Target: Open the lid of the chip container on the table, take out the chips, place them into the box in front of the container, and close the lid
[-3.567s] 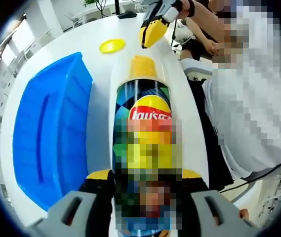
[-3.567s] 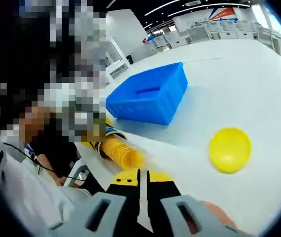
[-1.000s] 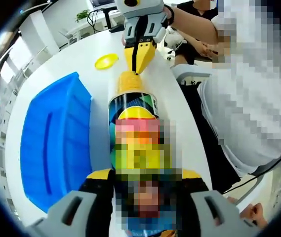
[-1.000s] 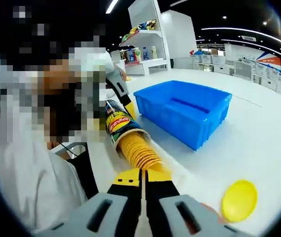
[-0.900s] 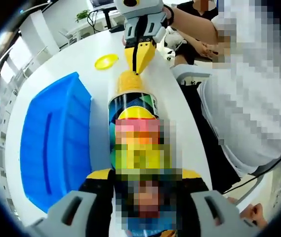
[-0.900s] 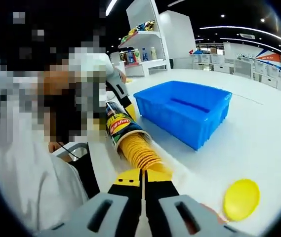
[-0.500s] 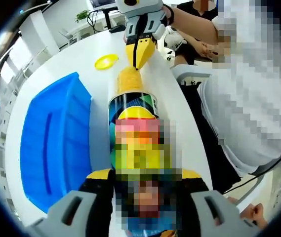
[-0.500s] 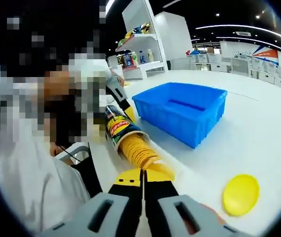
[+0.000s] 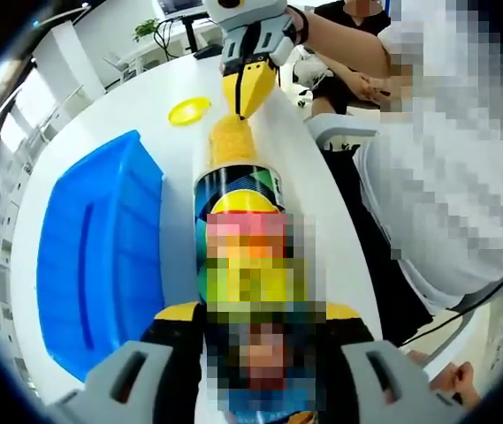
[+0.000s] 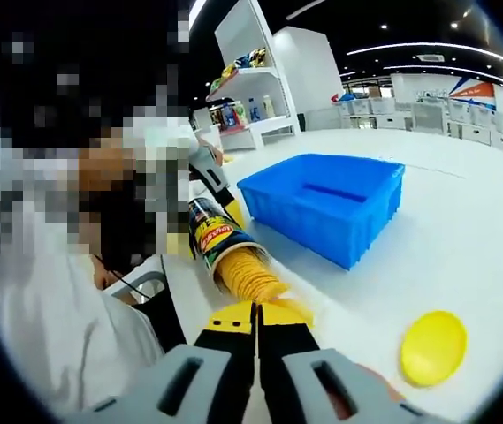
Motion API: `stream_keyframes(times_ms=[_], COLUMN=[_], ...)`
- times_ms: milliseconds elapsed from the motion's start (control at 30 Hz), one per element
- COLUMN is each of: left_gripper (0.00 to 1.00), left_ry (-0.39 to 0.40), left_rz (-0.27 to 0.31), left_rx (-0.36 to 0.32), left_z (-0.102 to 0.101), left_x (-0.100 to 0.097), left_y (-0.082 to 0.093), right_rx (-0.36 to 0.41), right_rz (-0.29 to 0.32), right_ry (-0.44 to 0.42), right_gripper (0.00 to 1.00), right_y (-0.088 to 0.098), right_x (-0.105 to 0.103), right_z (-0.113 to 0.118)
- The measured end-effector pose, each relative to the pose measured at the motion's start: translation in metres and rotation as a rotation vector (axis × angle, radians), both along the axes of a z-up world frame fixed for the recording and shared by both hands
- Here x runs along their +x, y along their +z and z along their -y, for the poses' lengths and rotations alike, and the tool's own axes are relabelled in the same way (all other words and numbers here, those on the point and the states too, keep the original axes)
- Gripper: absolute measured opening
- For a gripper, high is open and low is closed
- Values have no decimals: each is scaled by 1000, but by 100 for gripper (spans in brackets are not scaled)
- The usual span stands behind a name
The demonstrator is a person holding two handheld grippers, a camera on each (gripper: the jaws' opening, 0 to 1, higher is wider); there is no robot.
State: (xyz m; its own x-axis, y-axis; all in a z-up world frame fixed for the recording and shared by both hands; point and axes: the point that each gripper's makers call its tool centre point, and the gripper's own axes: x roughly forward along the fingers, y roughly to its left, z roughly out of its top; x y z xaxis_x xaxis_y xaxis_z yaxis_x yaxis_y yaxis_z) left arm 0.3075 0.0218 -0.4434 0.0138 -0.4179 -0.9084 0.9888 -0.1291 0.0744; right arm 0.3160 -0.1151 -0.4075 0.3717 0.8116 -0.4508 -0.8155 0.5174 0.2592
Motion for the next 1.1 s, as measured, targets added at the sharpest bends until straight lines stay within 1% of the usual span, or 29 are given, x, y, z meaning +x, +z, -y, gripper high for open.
stream_keyframes(times_ms=[300, 367, 433, 567, 600, 667, 800, 900, 1100], left_gripper=[50, 50, 50, 50, 50, 50, 50, 50, 50], left_ry=[-5, -5, -6, -7, -7, -8, -8, -10, -14], left_rz=[7, 7, 8, 9, 9, 10, 9, 9, 12], left_rx=[2, 2, 1, 1, 0, -1, -2, -2, -1], left_z=[0, 0, 0, 0, -1, -1, -1, -1, -1], left_x=[-1, -1, -1, -2, -2, -2, -2, -2, -1], left_y=[0, 0, 0, 1, 1, 1, 1, 1, 1], right_rx=[20, 29, 41, 43, 53, 70, 64, 86, 100], right_rz=[-14, -24, -48, -38, -32, -39, -33, -48, -52], right_ry=[19, 19, 24, 19, 23, 29, 23, 27, 43], right_gripper=[2, 2, 2, 2, 2, 2, 2, 2, 3], right_y=[0, 0, 0, 0, 2, 3, 1, 1, 1], right_x=[-3, -4, -6, -4, -4, -5, -3, -3, -6], right_z=[0, 0, 0, 1, 1, 0, 2, 2, 1])
